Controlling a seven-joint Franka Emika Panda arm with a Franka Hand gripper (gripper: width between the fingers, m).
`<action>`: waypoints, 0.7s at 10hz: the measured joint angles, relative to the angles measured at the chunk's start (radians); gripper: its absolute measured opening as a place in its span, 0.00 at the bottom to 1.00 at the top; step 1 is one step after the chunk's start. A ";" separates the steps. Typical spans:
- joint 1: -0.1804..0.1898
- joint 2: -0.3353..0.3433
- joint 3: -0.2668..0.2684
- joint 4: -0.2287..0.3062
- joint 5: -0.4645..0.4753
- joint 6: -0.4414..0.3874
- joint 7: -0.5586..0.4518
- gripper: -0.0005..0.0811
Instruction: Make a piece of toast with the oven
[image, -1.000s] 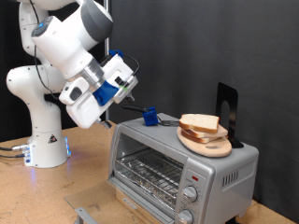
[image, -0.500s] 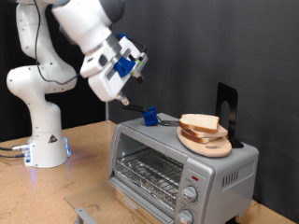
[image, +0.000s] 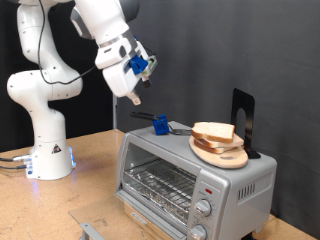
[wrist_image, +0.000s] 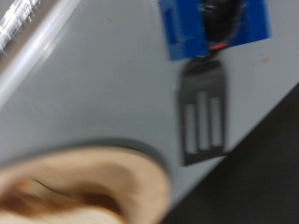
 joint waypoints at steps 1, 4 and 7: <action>0.024 -0.029 0.005 -0.004 0.000 0.001 -0.059 0.99; 0.040 -0.148 0.077 -0.059 -0.003 0.084 -0.057 0.99; 0.017 -0.263 0.152 -0.115 -0.010 0.097 0.129 0.99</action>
